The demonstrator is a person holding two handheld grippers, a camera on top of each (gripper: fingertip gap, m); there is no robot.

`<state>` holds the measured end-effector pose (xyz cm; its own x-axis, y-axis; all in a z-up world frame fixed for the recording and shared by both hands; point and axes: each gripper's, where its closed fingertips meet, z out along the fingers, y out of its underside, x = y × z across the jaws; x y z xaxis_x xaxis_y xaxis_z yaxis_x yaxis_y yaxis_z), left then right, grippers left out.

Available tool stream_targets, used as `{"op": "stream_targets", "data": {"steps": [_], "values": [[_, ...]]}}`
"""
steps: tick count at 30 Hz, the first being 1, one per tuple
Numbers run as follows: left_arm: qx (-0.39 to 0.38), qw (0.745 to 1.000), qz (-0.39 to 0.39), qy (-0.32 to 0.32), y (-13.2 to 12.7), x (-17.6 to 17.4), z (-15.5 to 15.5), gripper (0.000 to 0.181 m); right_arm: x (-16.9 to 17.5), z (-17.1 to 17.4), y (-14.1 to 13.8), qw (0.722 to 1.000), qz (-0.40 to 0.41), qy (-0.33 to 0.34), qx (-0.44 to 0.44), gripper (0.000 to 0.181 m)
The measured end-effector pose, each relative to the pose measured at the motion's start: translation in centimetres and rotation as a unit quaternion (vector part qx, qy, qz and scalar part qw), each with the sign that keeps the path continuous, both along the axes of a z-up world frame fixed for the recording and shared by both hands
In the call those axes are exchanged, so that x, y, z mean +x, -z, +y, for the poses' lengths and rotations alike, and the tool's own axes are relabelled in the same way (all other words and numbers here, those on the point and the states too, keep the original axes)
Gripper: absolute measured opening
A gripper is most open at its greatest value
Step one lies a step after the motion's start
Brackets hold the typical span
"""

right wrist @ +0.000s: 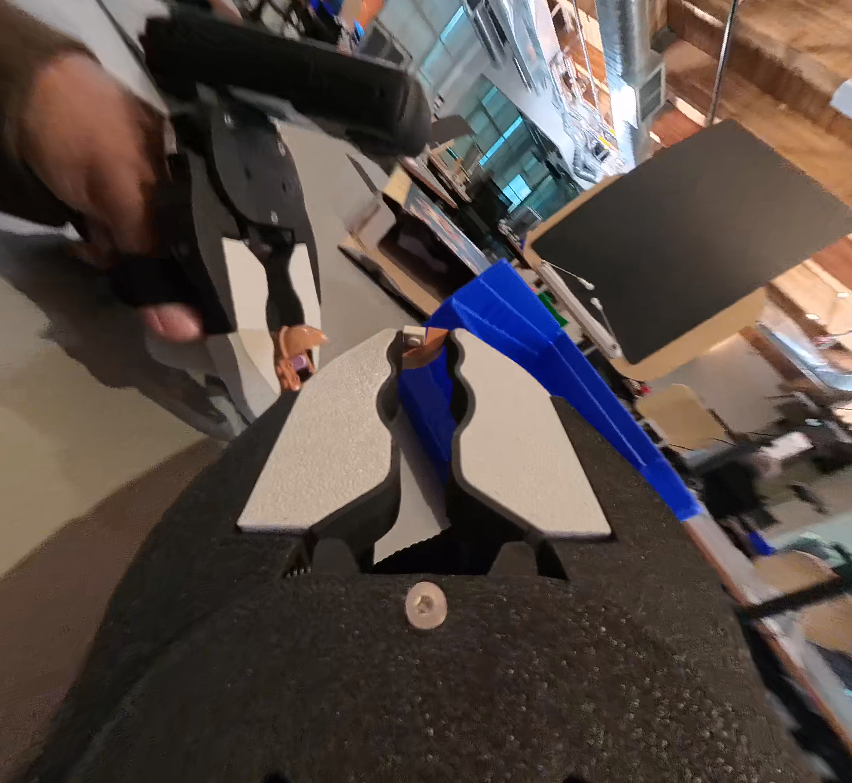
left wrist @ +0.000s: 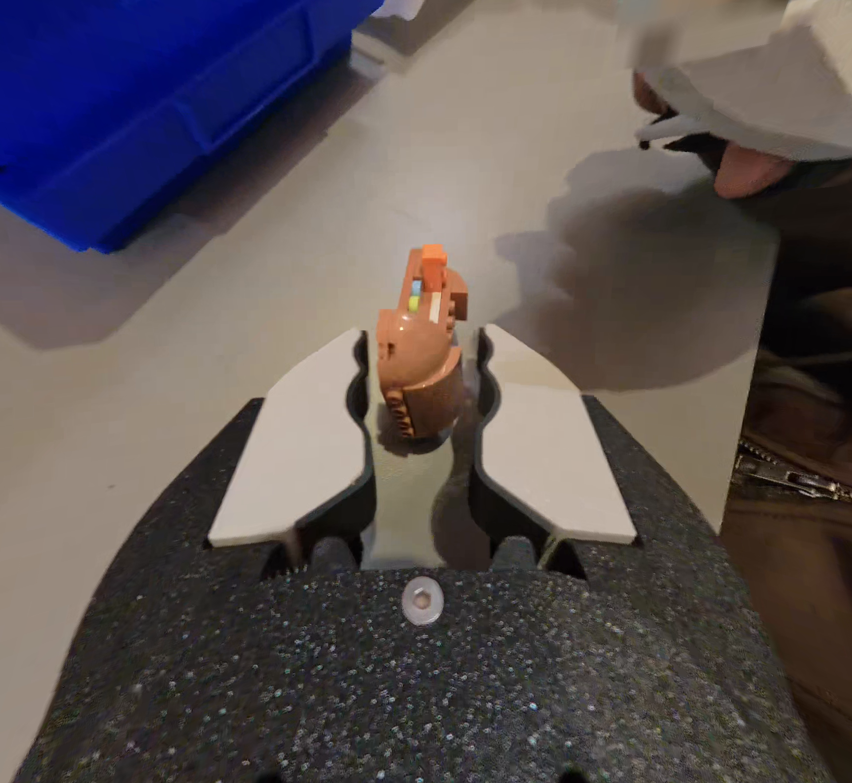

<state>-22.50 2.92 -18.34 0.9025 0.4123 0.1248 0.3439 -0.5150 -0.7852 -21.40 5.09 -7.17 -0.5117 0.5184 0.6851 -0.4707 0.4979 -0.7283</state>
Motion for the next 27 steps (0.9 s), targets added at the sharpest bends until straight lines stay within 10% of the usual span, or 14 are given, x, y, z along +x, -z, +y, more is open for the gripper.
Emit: {"op": "stream_targets", "data": {"steps": [4,12,27], "values": [[0.031,0.998,0.033,-0.039,-1.5,-1.4,-1.0,0.065,-1.1,0.5,0.9,0.995,0.040,0.065,0.062,0.018],[0.092,0.986,0.142,-0.005,-9.5,1.0,0.7,0.049,-1.8,0.6,1.3,0.984,0.074,0.117,0.111,0.017],[0.077,0.992,0.098,0.028,-9.0,0.8,3.4,0.012,-1.6,0.4,1.3,0.964,0.149,0.149,0.164,0.016]]}}
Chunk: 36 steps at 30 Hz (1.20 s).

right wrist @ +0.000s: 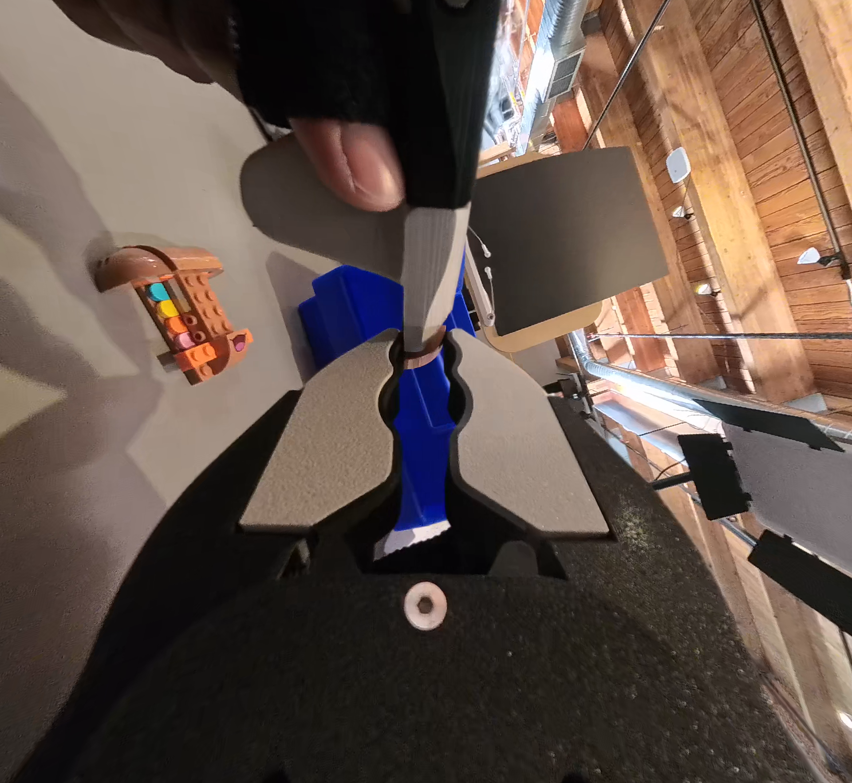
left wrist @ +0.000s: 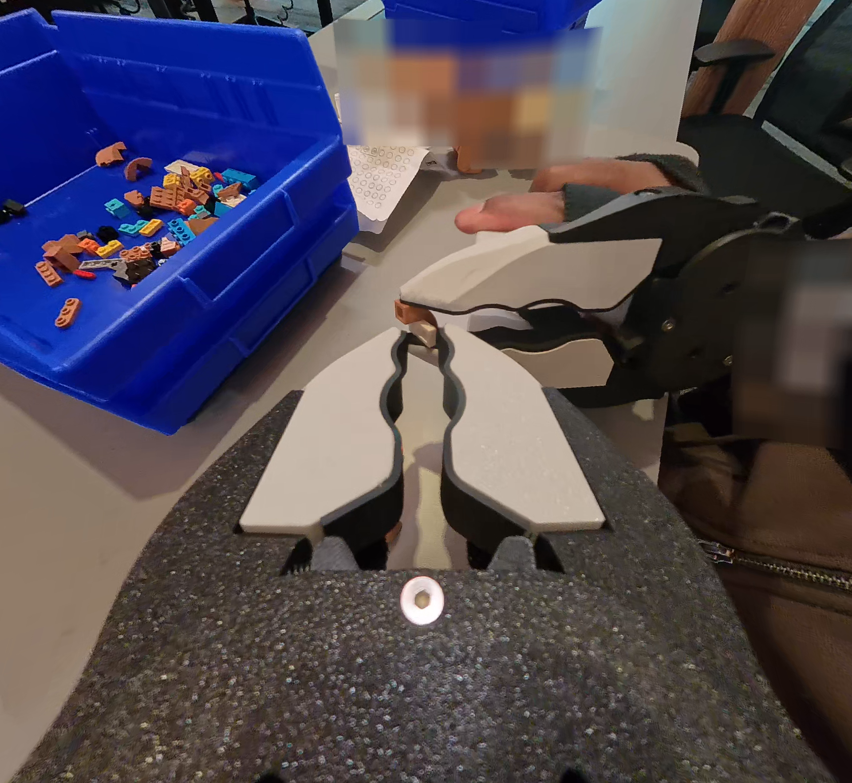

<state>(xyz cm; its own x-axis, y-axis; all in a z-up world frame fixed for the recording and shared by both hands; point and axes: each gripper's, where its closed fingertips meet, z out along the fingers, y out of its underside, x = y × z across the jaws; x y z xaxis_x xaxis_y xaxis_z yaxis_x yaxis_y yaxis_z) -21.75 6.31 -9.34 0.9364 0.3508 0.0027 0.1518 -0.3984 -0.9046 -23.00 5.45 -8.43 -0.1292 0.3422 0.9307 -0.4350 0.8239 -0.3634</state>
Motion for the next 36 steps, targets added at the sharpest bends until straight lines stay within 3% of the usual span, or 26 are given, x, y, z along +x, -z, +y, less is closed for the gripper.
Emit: {"op": "stream_targets", "data": {"steps": [6,13,17,25,29,33,36], "values": [[0.016,1.000,0.011,0.010,0.0,-0.3,-0.1,0.005,-0.1,0.0,0.1,1.000,0.013,0.007,0.013,0.015],[0.083,0.993,-0.032,0.074,0.3,-0.4,-0.3,0.004,-0.1,0.0,0.3,0.999,-0.026,-0.029,-0.019,0.024],[0.048,0.994,0.008,0.094,1.2,0.0,-0.2,0.004,-0.8,-0.2,1.9,0.998,-0.058,-0.027,0.005,0.031],[-0.030,0.987,0.106,0.113,2.2,0.3,-0.2,0.004,-0.3,-0.6,2.7,0.994,-0.092,-0.057,0.004,0.023],[-0.085,0.973,0.179,0.118,2.7,0.0,-0.8,0.004,-0.4,-0.5,3.4,0.990,-0.124,-0.073,0.004,0.031],[-0.114,0.952,0.231,0.163,2.9,1.0,-1.0,0.004,-0.1,-0.7,4.0,0.984,-0.144,-0.100,0.016,0.040],[-0.143,0.933,0.266,0.196,3.4,1.8,-0.8,0.004,0.3,-1.0,4.3,0.982,-0.145,-0.116,0.029,0.036]]}}
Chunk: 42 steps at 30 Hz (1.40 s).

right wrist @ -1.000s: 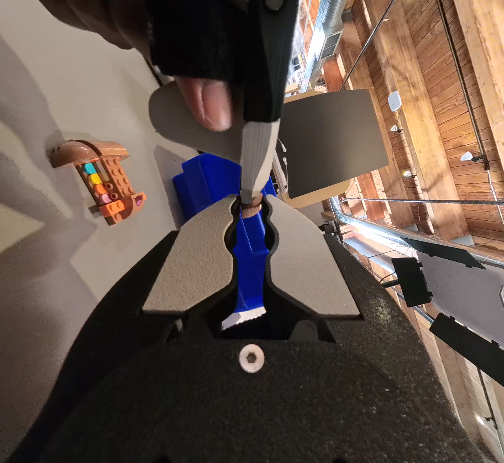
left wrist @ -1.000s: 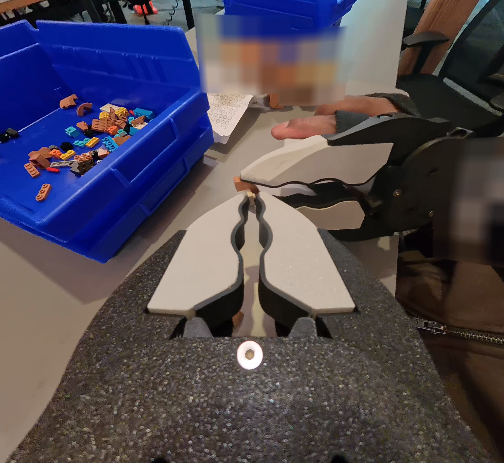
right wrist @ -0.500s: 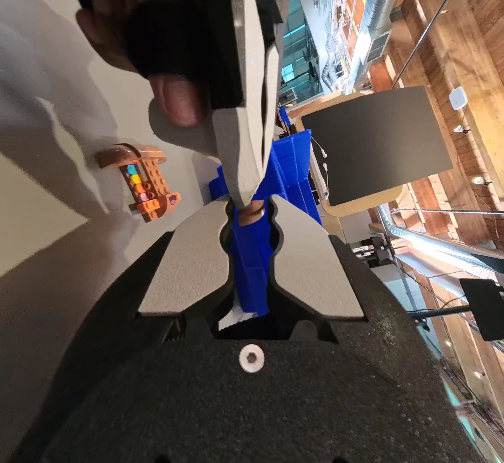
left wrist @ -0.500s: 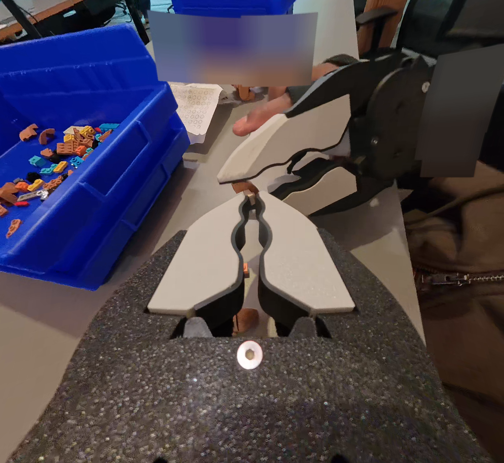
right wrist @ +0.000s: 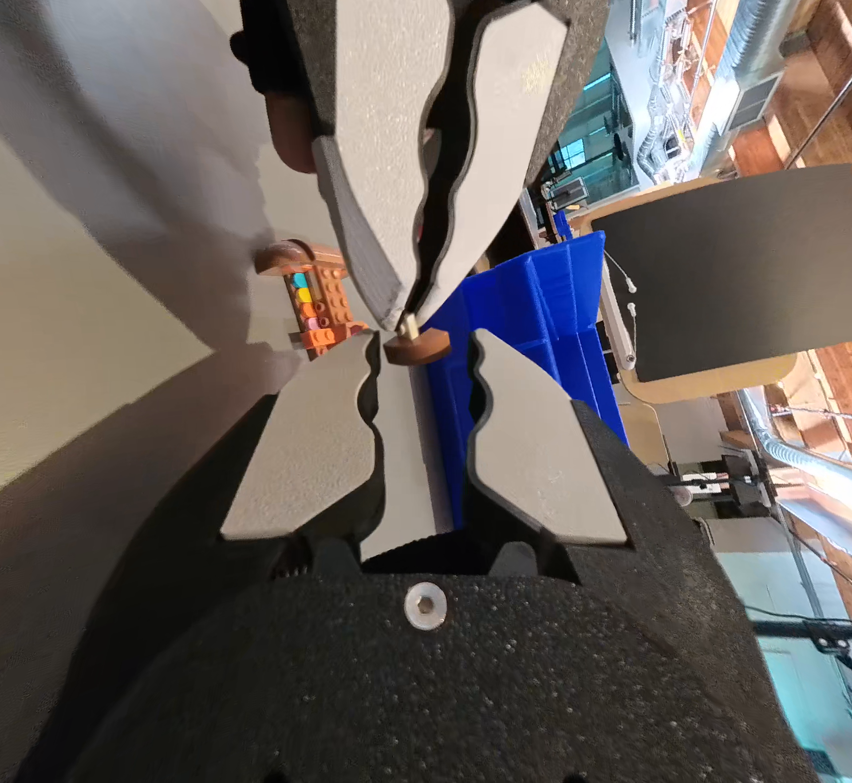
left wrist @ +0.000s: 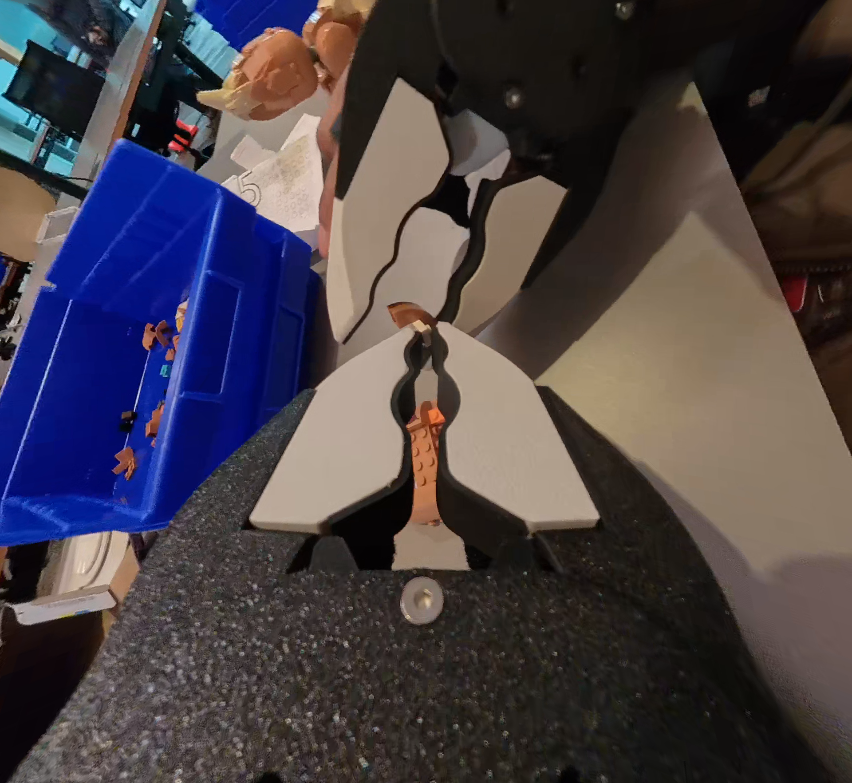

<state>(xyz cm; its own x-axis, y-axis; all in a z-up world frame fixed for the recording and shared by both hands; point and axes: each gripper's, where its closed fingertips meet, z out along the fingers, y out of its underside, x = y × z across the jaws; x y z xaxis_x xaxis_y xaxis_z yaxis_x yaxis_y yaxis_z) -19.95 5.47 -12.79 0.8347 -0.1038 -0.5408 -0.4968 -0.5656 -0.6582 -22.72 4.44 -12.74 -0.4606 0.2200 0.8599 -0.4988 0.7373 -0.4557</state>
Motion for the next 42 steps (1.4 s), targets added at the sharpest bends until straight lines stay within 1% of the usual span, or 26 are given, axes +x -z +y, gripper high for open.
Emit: {"op": "stream_targets", "data": {"steps": [2,5,9,10,12,13,16,17,19,22,24,25,26,27,29,31,33,36,38,40,42], "values": [[-0.003,1.000,-0.002,-0.005,0.2,0.0,0.2,0.004,0.2,-0.2,0.3,1.000,0.007,-0.006,0.013,0.025],[0.016,0.999,-0.043,-0.019,0.1,-0.2,0.3,0.004,0.1,0.0,0.3,1.000,0.019,0.000,0.022,0.024],[0.073,0.985,-0.152,-0.032,-1.0,-0.1,0.4,0.004,0.1,0.1,-0.9,1.000,0.026,0.003,-0.007,0.024],[0.085,0.980,-0.175,-0.045,-1.2,-0.4,0.4,0.004,0.1,0.2,-1.1,0.999,0.030,0.004,-0.010,0.024],[0.080,0.973,-0.190,-0.104,-0.5,-2.5,-0.4,0.004,0.6,0.0,-1.7,0.999,0.041,-0.010,-0.024,0.024],[0.088,0.969,-0.204,-0.111,-0.5,-2.8,-0.7,0.004,0.8,0.0,-2.1,0.998,0.044,-0.013,-0.034,0.024],[0.144,0.955,-0.234,-0.109,-2.0,-3.2,-1.0,0.004,0.4,0.3,-2.6,0.998,0.043,0.000,-0.052,0.024],[0.163,0.953,-0.229,-0.113,-2.6,-3.5,-1.1,0.004,0.3,0.5,-2.7,0.997,0.045,0.007,-0.056,0.024],[0.204,0.952,-0.192,-0.120,-4.6,-4.3,-1.3,0.004,0.1,0.7,-3.2,0.996,0.055,0.015,-0.068,0.024],[0.234,0.955,-0.087,-0.158,-8.7,-6.4,-1.6,0.004,-0.2,0.8,-3.6,0.995,0.062,0.026,-0.079,0.025],[0.253,0.948,-0.021,-0.191,-12.1,-8.6,-1.6,0.004,-0.4,0.9,-3.6,0.994,0.064,0.035,-0.077,0.025],[0.257,0.943,0.008,-0.213,-13.4,-10.2,-1.7,0.004,-0.5,0.9,-3.6,0.994,0.065,0.039,-0.077,0.025],[0.251,0.937,0.026,-0.240,-14.0,-12.2,-1.8,0.005,-0.6,1.0,-3.6,0.994,0.066,0.043,-0.077,0.025],[0.233,0.937,0.018,-0.260,-13.7,-14.0,-1.6,0.009,-0.7,1.0,-3.6,0.994,0.067,0.046,-0.077,0.025],[0.204,0.935,-0.056,-0.286,-12.1,-16.6,-1.2,0.034,-0.8,1.3,-3.5,0.993,0.064,0.052,-0.080,0.024],[0.238,0.923,-0.091,-0.289,-11.8,-17.6,-1.3,0.038,-1.0,1.6,-3.5,0.993,0.059,0.057,-0.084,0.024],[0.280,0.912,-0.094,-0.286,-11.7,-17.5,-2.0,0.038,-1.3,1.9,-3.6,0.993,0.053,0.064,-0.088,0.024],[0.276,0.916,-0.069,-0.282,-10.9,-16.2,-3.1,0.038,-1.7,2.3,-4.1,0.990,0.044,0.078,-0.111,0.025],[0.270,0.922,-0.048,-0.272,-10.4,-14.8,-3.5,0.037,-1.8,2.8,-5.6,0.984,0.048,0.081,-0.151,0.025],[0.266,0.929,-0.025,-0.255,-9.9,-13.4,-3.7,0.037,-1.8,3.6,-8.4,0.972,0.084,0.090,-0.201,0.025],[0.264,0.934,-0.004,-0.242,-9.3,-12.5,-3.8,0.036,-1.8,4.4,-11.4,0.959,0.132,0.099,-0.230,0.024]]}}
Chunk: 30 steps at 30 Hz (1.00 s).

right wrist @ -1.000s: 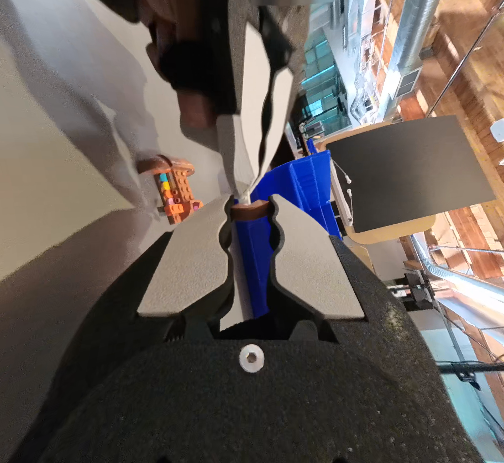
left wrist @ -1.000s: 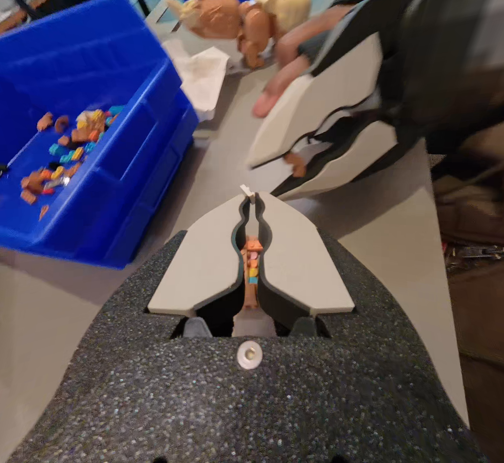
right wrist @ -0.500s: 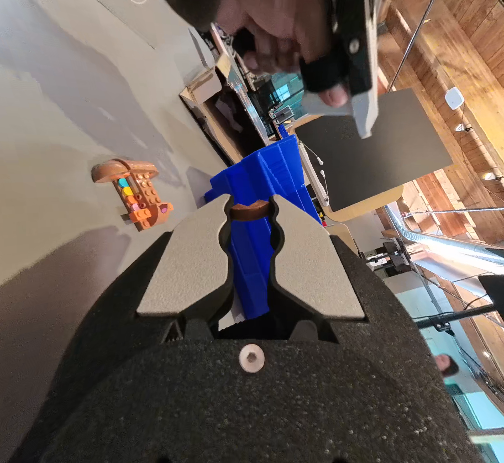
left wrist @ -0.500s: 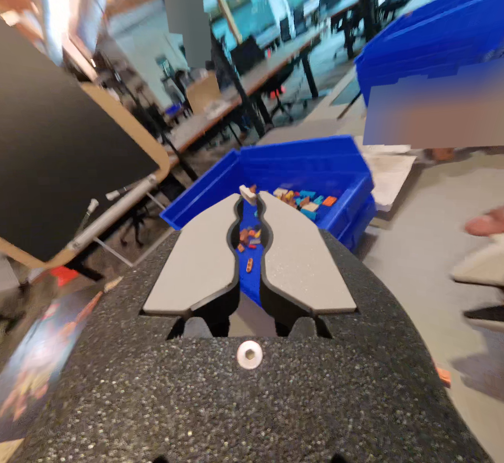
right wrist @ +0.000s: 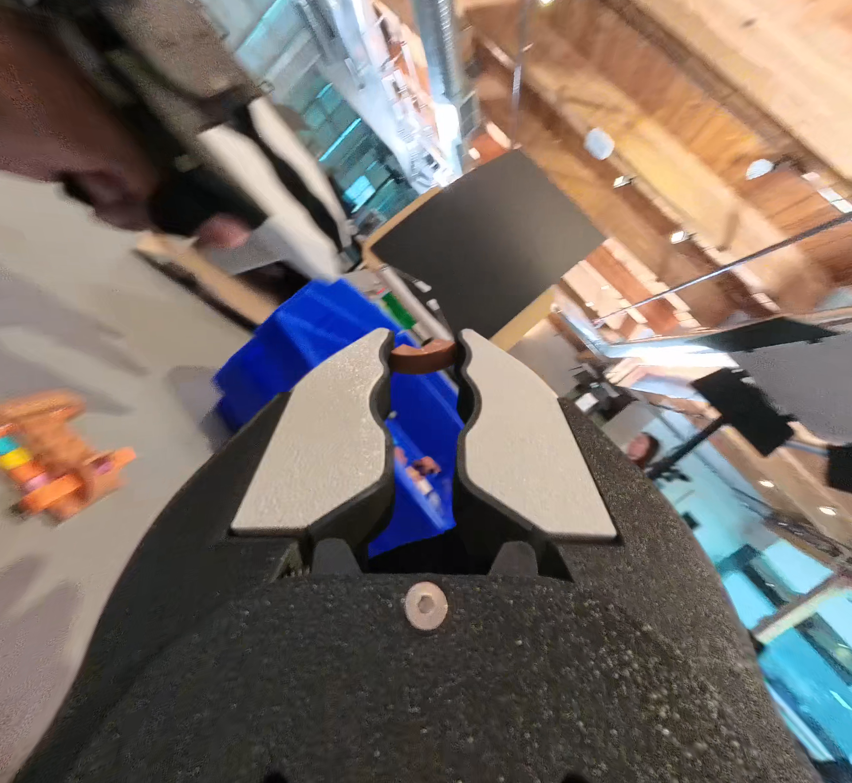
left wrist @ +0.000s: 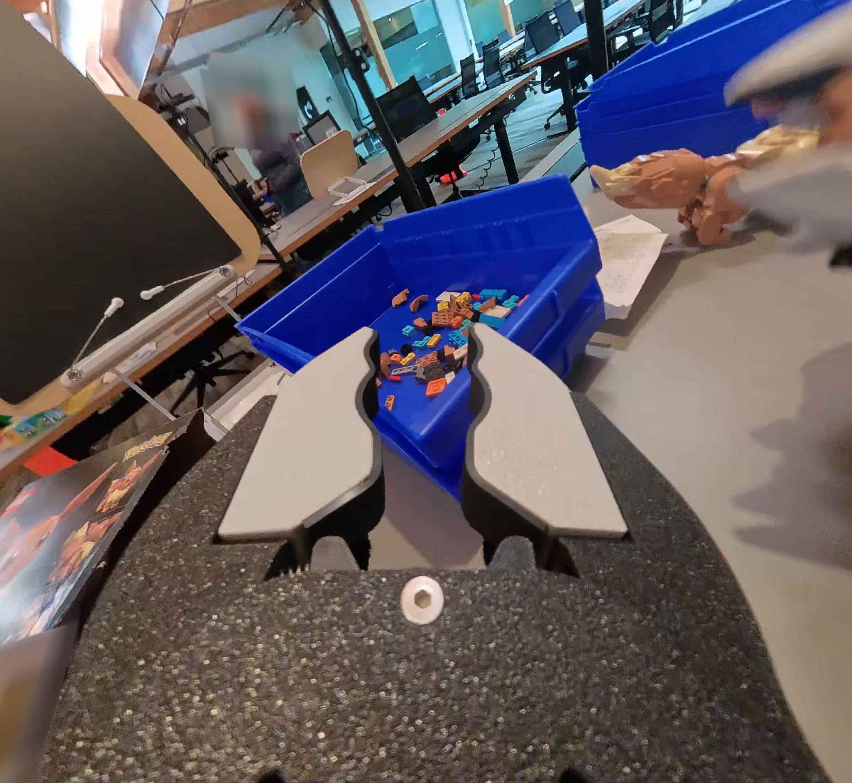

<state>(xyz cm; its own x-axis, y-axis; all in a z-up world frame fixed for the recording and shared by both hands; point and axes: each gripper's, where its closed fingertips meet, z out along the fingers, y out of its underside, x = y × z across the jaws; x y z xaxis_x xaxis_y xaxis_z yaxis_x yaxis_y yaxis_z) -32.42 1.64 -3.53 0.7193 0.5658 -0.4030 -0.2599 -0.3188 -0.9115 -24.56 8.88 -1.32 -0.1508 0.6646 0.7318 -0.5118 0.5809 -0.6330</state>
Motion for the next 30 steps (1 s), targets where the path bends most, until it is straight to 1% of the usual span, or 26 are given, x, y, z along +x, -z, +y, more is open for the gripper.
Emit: {"op": "stream_targets", "data": {"steps": [3,4,5,7,8,9,11,13,15,17,19,21,24,27,30], "values": [[-0.010,1.000,-0.003,0.003,1.3,0.2,0.0,0.034,-1.2,0.4,-4.0,0.998,0.052,0.025,0.005,0.025],[-0.009,1.000,-0.012,0.004,1.7,0.1,0.0,0.034,-2.4,0.4,-4.9,0.998,0.053,0.034,0.010,0.025],[-0.007,1.000,-0.021,0.006,2.0,0.0,0.1,0.034,-4.1,0.5,-5.4,0.998,0.036,0.045,0.016,0.025],[-0.006,0.999,-0.043,0.008,2.6,-0.4,0.1,0.034,-8.6,1.3,-5.0,0.996,-0.036,0.082,0.021,0.026],[-0.008,0.999,-0.051,0.011,2.8,-0.5,0.0,0.034,-10.5,1.8,-4.5,0.993,-0.069,0.097,0.012,0.035],[-0.007,0.998,-0.056,0.016,2.8,-0.5,-0.1,0.034,-11.8,2.2,-4.1,0.991,-0.092,0.099,-0.003,0.043],[-0.007,0.997,-0.067,0.033,2.9,-0.2,-0.3,0.035,-12.7,2.7,-3.4,0.989,-0.109,0.089,-0.038,0.047],[-0.010,0.994,-0.090,0.064,3.0,0.5,-0.3,0.035,-12.1,2.8,-2.4,0.989,-0.120,0.070,-0.054,0.047],[-0.030,0.981,-0.143,0.126,3.8,2.5,0.1,0.037,-10.2,2.1,-1.7,0.991,-0.120,0.028,-0.048,0.048],[-0.070,0.957,-0.214,0.183,5.5,5.2,0.2,0.040,-7.1,0.4,-0.3,0.990,-0.131,-0.045,-0.031,0.043],[-0.124,0.936,-0.254,0.209,8.0,7.4,-0.2,0.045,-3.9,-1.5,2.5,0.978,-0.173,-0.117,0.000,0.039],[-0.183,0.924,-0.268,0.203,10.8,8.5,-0.7,0.050,-2.0,-2.4,5.4,0.967,-0.209,-0.144,0.026,0.037],[-0.247,0.906,-0.283,0.197,14.2,9.3,-1.1,0.059,-0.7,-3.3,9.0,0.951,-0.256,-0.161,0.067,0.038],[-0.285,0.895,-0.289,0.187,16.0,9.6,-0.8,0.066,-0.7,-3.7,10.5,0.944,-0.278,-0.155,0.091,0.039],[-0.299,0.896,-0.280,0.173,16.6,9.1,-0.6,0.065,-0.8,-3.9,11.0,0.939,-0.290,-0.158,0.091,0.039]]}}
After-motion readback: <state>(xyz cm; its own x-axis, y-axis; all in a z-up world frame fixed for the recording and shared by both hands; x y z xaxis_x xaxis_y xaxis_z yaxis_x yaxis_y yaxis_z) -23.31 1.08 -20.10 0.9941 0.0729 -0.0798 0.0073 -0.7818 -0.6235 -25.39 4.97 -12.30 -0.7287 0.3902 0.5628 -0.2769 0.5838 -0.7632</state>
